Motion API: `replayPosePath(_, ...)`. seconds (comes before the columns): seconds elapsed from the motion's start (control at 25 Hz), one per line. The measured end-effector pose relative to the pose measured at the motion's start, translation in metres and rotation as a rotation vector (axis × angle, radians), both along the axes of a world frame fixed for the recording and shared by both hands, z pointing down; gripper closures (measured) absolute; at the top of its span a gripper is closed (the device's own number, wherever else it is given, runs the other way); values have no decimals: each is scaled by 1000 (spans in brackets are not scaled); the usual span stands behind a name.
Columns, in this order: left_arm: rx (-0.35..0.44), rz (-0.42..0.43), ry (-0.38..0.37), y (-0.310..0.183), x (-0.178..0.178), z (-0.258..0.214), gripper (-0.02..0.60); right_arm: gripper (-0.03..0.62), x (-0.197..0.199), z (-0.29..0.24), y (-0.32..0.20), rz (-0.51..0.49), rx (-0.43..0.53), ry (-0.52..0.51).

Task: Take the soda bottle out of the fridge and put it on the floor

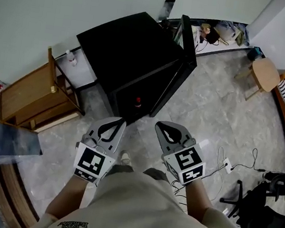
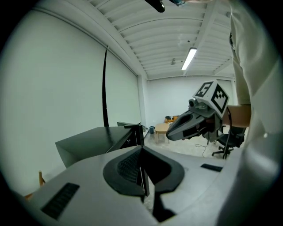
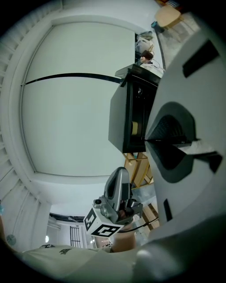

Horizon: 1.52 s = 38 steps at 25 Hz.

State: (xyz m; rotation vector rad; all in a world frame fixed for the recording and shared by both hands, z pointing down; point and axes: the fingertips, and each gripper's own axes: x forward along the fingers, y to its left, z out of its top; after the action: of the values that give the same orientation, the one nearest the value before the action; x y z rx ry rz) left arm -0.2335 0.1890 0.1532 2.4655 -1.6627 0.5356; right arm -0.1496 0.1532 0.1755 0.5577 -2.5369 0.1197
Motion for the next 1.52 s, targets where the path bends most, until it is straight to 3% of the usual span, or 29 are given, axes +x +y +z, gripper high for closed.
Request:
replayPosePath(0.24,-25,-6,8,-18,-2,15,575,597,-7,17,-27,1,-15,39)
replayPosePath(0.72,-78,-109,12,-67,6,48,575,594,-12,83,-91,-68,-83,100)
replayPosePath(0.76,-85,-114,14,-71,7,52,575,585,-15,92,-96,-83,-90,108)
replayPosePath(0.84,-99,-130,19,-79,7,62,575,498,-23,110,-106,-113,-107,125)
replayPosePath(1.12,-148,-193,20,-108,1,101,575,457,-48,183,-143,-150,-158,161)
replayPosePath(1.52,-209,-227,20,-147,-1,165,575,447,-74,302,-185,-157,-182,241)
